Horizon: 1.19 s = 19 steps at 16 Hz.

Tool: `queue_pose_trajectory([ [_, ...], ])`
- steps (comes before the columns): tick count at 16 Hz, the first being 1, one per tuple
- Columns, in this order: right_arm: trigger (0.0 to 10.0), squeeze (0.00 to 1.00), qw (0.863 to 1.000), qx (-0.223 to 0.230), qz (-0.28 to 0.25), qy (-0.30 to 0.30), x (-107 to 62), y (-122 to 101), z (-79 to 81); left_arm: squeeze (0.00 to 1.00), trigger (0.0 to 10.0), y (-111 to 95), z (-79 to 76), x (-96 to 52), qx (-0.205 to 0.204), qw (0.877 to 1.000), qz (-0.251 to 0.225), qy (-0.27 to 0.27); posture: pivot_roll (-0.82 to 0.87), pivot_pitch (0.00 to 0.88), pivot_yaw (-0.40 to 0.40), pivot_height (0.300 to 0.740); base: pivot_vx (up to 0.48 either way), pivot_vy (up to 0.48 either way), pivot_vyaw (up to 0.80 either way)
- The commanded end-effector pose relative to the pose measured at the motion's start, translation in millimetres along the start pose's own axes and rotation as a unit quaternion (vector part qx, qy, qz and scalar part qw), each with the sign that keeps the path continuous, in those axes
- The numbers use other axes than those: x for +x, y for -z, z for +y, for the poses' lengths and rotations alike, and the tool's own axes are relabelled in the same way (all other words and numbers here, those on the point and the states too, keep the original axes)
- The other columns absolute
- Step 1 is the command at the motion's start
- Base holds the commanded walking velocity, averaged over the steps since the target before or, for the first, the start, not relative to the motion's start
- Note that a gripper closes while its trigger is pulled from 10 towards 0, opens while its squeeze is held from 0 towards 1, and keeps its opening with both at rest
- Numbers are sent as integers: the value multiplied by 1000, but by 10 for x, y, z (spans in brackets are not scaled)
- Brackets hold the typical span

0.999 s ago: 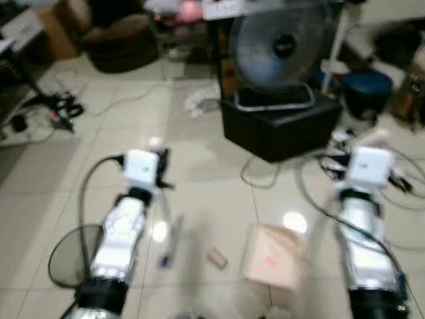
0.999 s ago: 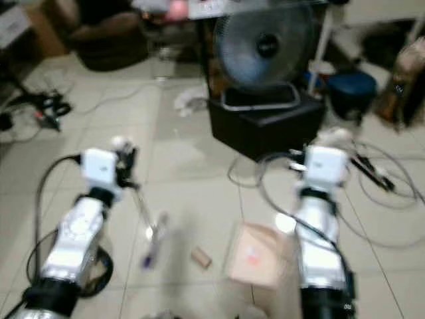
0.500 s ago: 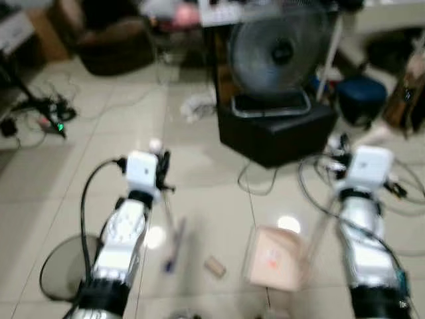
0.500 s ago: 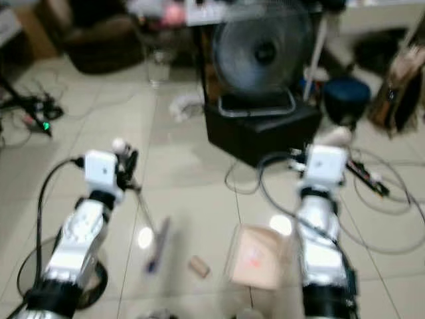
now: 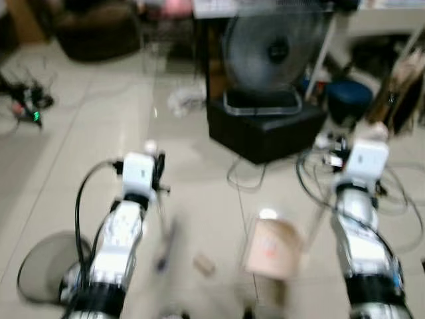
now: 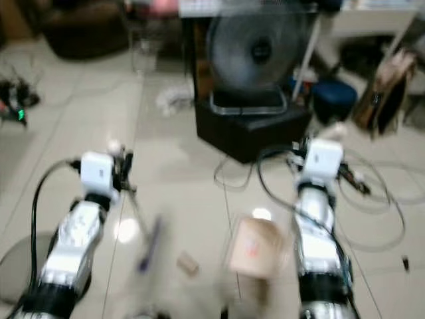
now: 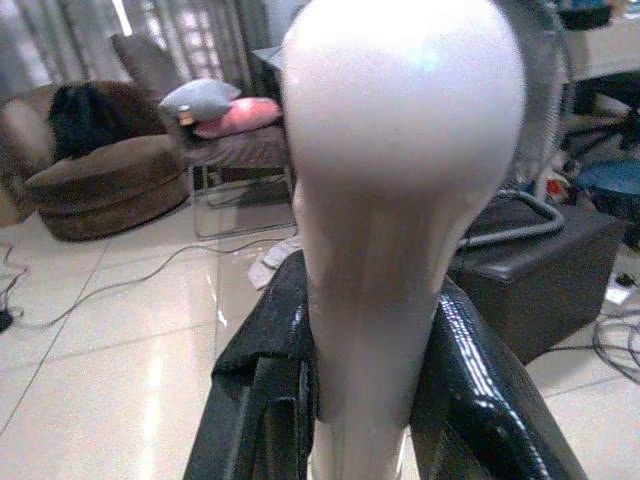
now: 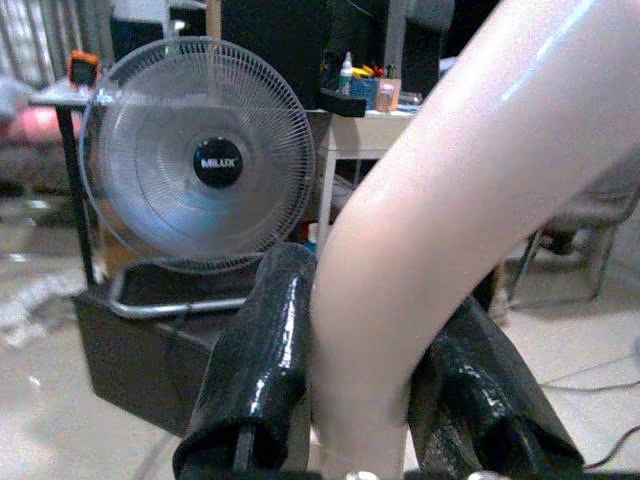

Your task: Sweep floor

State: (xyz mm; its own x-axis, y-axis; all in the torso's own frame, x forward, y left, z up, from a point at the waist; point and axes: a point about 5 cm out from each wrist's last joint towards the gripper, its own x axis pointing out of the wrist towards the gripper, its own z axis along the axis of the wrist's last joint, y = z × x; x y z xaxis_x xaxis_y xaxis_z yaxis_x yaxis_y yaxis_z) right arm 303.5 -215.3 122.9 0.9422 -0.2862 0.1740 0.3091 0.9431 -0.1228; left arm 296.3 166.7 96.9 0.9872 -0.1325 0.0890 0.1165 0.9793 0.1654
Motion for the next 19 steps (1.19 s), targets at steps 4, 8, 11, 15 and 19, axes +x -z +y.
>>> queue_pose_trajectory([
  [4, 10000, 0, 999, 4, -43, -14, 30, -8, 15, 0, 10000, -79, 55, 65, 33, 999, -26, 8, 2, 186, 87, 740, 0, 0, 0],
  [8, 10000, 0, 998, -8, -42, -41, 25, 103, 69, 0, 10000, -86, 1, 122, 30, 999, -30, 15, 4, 229, 104, 740, 0, 0, 0],
  [11, 10000, 0, 994, -39, -73, -66, 61, 100, 220, 0, 10000, -109, -72, 178, 22, 999, -38, 22, 31, 267, 104, 740, 0, 0, 0],
  [15, 10000, 0, 992, -54, -82, -83, 114, 106, 423, 0, 10000, -118, -191, 187, 5, 998, -47, 32, 60, 290, 96, 740, 0, 0, 0],
  [19, 10000, 0, 993, -35, -63, -93, 75, 180, 609, 0, 10000, -137, -410, 164, -30, 996, -48, 76, 84, 297, 93, 740, 0, 0, 0],
])
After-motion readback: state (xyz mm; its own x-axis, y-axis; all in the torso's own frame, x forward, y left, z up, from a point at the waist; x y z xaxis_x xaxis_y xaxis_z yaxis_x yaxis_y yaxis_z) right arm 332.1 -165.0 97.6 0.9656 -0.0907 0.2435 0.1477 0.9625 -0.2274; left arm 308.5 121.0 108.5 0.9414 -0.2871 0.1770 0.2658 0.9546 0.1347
